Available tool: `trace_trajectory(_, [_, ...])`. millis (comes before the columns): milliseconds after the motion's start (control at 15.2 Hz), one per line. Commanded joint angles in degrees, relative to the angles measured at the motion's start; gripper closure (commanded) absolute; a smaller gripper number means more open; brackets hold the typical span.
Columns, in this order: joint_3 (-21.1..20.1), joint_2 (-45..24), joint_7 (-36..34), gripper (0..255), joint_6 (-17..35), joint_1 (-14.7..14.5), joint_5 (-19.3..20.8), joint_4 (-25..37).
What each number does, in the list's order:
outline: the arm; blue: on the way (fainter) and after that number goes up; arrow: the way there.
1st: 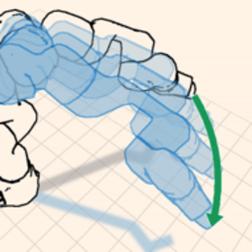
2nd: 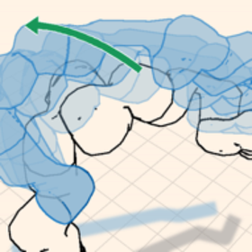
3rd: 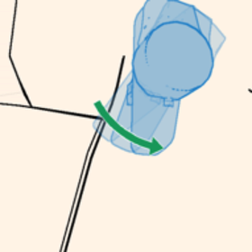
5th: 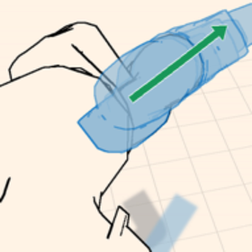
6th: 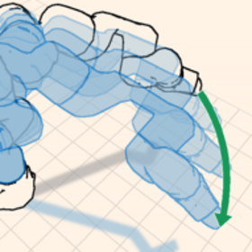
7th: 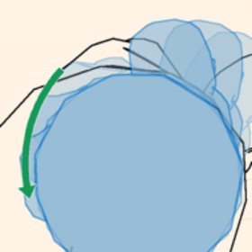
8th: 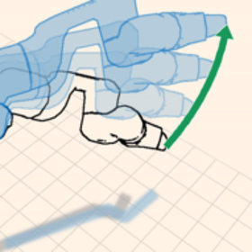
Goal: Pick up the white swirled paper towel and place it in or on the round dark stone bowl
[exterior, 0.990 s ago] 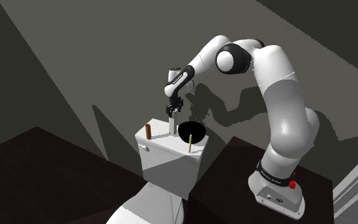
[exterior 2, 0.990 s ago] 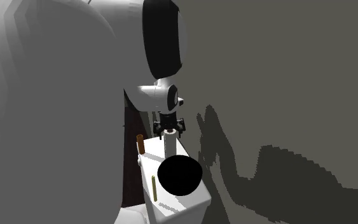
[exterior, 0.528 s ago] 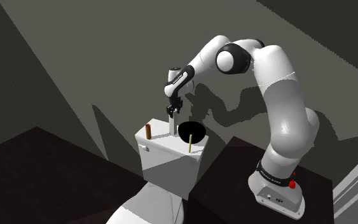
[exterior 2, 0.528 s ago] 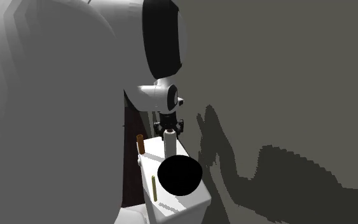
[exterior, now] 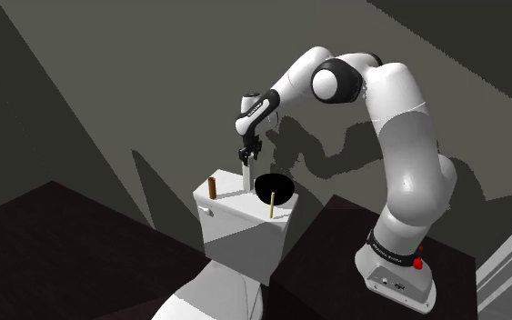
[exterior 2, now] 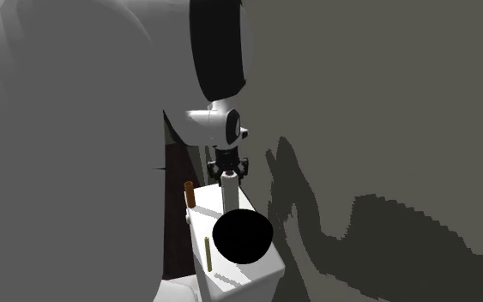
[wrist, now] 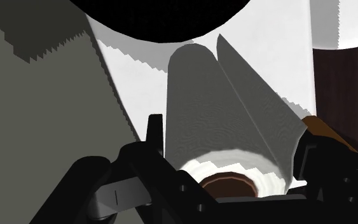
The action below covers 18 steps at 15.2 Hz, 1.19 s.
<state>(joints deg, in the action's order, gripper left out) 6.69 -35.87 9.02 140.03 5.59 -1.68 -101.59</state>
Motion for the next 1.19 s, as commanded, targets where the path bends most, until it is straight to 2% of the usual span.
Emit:
trace_trajectory(0, [0.09, 0.96, -0.11, 255, -1.20, -0.13, 0.11, 0.23])
trace_trajectory(1122, [0.73, 8.97, -0.28, 255, -10.78, -0.63, 0.98, 1.83])
